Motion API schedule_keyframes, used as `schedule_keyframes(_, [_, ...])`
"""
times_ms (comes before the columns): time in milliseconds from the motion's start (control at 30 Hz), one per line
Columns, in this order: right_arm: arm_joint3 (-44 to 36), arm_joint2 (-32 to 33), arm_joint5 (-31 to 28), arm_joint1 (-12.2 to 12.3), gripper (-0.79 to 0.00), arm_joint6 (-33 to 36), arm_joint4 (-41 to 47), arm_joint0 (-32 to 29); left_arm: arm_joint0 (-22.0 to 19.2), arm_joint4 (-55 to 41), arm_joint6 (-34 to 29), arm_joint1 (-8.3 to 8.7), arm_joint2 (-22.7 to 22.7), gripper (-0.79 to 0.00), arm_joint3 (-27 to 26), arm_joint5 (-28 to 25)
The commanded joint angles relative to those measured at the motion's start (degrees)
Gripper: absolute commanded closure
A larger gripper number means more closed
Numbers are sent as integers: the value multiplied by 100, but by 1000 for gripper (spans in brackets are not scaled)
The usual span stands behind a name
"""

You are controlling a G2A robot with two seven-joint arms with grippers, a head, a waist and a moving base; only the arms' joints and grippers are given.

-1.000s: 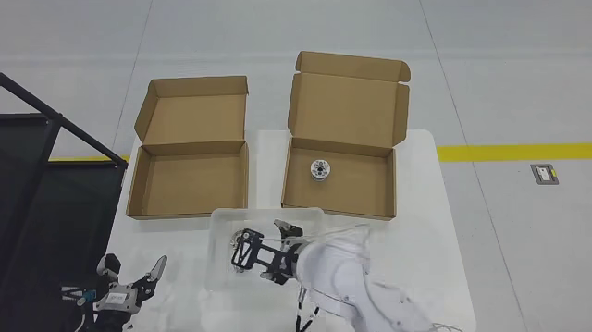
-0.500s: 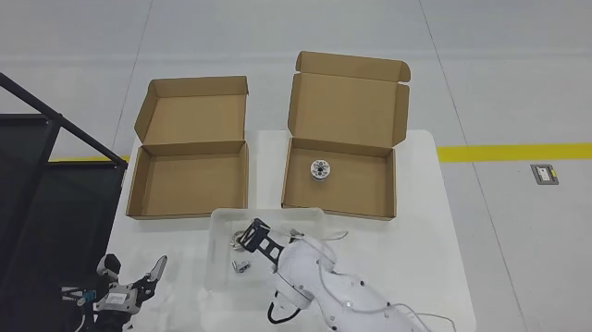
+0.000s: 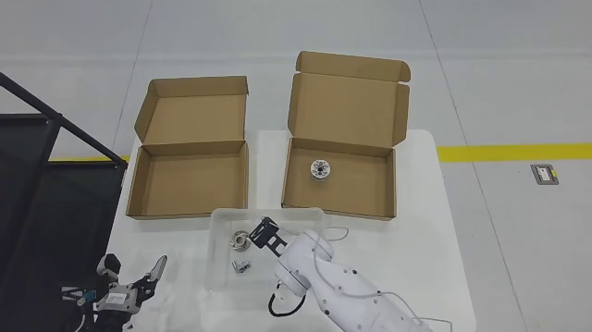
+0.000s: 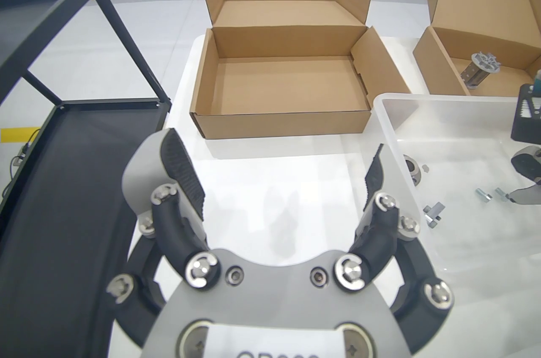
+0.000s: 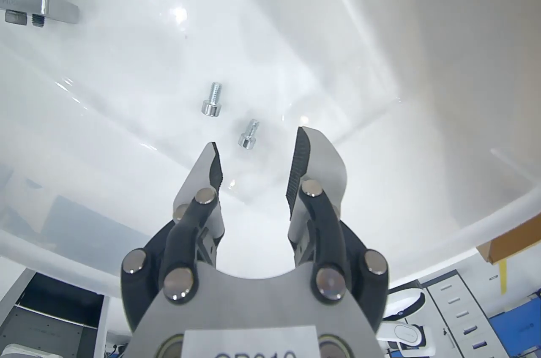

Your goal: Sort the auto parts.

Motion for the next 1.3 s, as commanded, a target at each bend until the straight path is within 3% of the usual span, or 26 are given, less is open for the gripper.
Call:
schedule_keyframes(0, [104,-1,39,-30,-379,11,13,11,0,0,0,0,0,-785,0,0])
schedule_keyframes(667, [803,117,161,-277,-289,-358,71,67,0,0,0,0,0,-785,0,0])
schedule_keyframes(867, [919,155,117,-332,-22,-394,72,86,0,0,0,0,0,-785,0,0])
schedule_keyframes(967, [900,173,113,-355,0,-366,44,91,0,0,0,0,0,-785,0,0])
schedule_keyframes(1133, [339,332,-122,-320,0,-474,47,-10,0,0,0,0,0,-785,0,0])
schedule_keyframes(1267, [-733,682,-516,-164,0,-473,-107,-281,0,0,0,0,0,-785,0,0])
